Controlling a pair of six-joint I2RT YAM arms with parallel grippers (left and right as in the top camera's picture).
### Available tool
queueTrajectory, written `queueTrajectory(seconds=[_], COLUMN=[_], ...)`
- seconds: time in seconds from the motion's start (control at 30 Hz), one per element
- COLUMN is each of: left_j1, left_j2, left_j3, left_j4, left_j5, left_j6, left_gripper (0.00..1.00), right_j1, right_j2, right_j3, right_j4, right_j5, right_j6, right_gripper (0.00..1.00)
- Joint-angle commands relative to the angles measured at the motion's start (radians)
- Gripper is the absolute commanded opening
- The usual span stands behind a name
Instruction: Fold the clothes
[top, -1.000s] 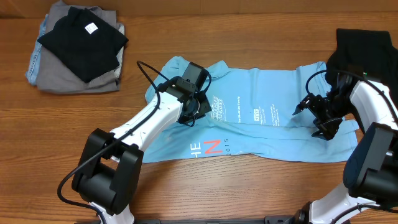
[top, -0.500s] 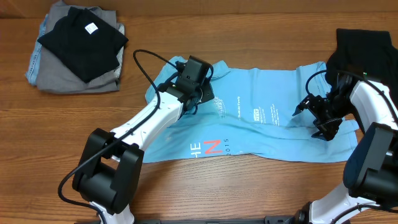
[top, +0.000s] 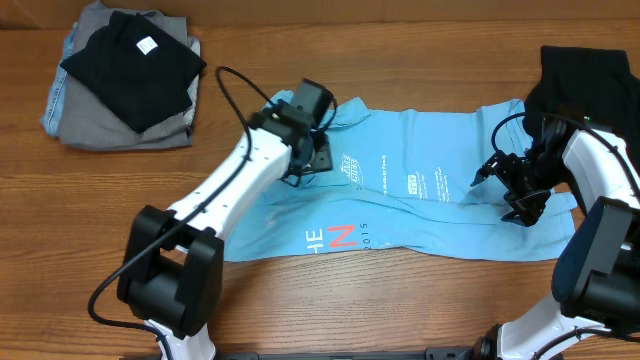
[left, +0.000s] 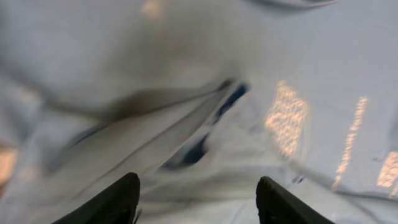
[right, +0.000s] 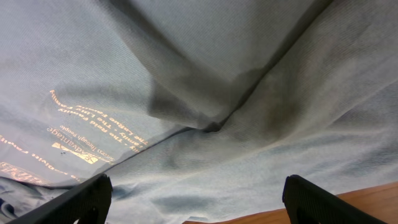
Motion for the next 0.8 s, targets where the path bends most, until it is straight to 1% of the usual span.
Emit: queueTrajectory(seconds=[0.0, 0.1, 0.2, 0.27, 0.47, 0.77], left_j1=[0.066, 0.103, 0.123, 0.125, 0.126, 0.176], left_j2=[-0.012, -0.005, -0.005, -0.005, -0.005, -0.005], left_j3=[0.037, 0.007, -0.049, -0.092, -0.161, -0.190], left_j4=[-0.102, -0.138, -0.103, -0.064, 0.000, -0.011], left_j5=[-0.011, 0.056, 0.122, 0.140, 0.140, 0.102], left_j6=[-0.079, -0.093, -0.093, -0.094, -0.117, -0.092], left_gripper=[0.66, 0.68, 0.67, 0.66, 0.63, 0.63], right_j1=[0.004, 0.004, 0.004, 0.004, 0.004, 0.004], right_j2=[-0.012, -0.012, -0.012, -0.012, -0.012, -0.012], right_j3=[0.019, 0.019, 0.019, 0.019, 0.018, -0.003], right_j4=[0.009, 0.010, 0.010, 0.008, 0.002, 0.010], right_j5=[0.013, 0.013, 0.013, 0.013, 0.013, 0.020], right_j6=[-0.003, -0.002, -0.002, -0.002, -0.003, -0.003], right_gripper=[0.92, 0.92, 0.92, 0.92, 0.92, 0.92])
